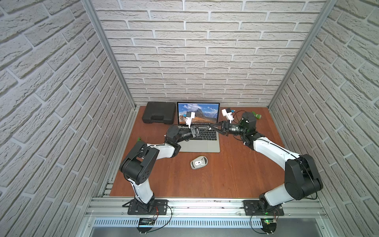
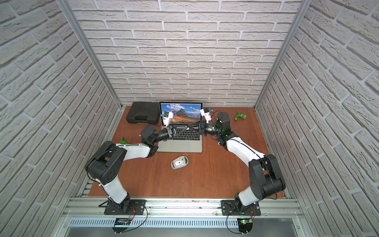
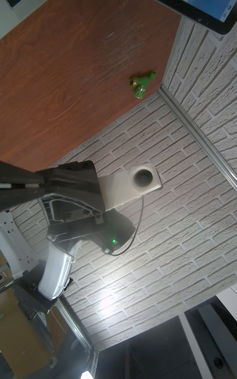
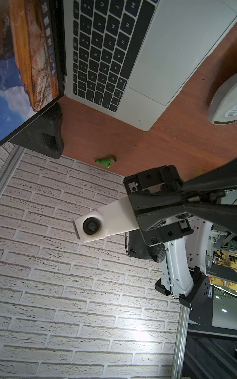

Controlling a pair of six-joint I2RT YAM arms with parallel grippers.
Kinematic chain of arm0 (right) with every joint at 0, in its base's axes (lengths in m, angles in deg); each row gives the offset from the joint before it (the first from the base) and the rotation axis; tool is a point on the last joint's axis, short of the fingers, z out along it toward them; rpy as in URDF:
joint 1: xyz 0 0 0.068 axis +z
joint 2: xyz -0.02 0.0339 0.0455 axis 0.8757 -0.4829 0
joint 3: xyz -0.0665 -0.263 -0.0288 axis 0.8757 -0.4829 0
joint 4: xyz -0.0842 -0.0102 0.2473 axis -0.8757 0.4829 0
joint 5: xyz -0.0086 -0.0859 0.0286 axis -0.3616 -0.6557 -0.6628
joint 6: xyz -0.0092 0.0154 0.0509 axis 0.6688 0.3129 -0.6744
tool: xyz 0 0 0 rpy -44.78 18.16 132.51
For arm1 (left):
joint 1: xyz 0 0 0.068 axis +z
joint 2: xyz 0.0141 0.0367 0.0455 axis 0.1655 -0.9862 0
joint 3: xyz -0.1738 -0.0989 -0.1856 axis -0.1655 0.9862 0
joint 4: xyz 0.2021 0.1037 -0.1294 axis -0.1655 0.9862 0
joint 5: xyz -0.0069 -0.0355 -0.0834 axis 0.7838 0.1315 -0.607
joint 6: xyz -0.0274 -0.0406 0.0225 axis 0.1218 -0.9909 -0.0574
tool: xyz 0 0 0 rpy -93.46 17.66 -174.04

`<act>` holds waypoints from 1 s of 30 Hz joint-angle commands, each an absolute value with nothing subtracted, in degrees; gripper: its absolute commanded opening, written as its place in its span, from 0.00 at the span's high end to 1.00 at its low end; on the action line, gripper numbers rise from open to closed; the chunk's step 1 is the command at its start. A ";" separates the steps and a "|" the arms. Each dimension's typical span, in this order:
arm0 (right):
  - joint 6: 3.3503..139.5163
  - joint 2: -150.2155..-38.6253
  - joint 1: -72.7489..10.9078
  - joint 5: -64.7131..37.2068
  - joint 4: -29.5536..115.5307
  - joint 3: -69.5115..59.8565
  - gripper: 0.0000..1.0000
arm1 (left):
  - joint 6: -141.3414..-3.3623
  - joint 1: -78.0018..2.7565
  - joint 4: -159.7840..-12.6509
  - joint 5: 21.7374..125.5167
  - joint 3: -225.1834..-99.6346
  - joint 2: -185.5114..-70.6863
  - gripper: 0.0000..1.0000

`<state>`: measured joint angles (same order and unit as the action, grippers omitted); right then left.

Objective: Remove the wireless mouse receiver from the laptop
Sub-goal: Adjust the USB plug.

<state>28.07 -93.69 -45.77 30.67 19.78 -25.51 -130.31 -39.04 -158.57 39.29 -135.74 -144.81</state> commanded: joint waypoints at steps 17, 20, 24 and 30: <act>29.27 -92.74 -45.37 34.88 19.89 -26.04 0.81 | -130.13 -38.49 -161.86 38.75 -136.07 -143.89 1.00; 29.47 -93.09 -45.11 35.56 20.19 -25.87 0.80 | -130.17 -38.44 -161.85 38.74 -136.02 -144.13 1.00; 30.31 -92.96 -45.04 35.67 21.23 -25.91 0.85 | -130.27 -38.44 -161.84 38.68 -136.15 -144.13 1.00; 30.37 -93.09 -45.03 35.56 21.29 -25.94 0.90 | -130.12 -38.44 -161.39 38.83 -136.29 -143.99 1.00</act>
<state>29.73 -93.69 -45.81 32.31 20.61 -25.64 -130.79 -38.60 -158.28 38.22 -135.74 -144.81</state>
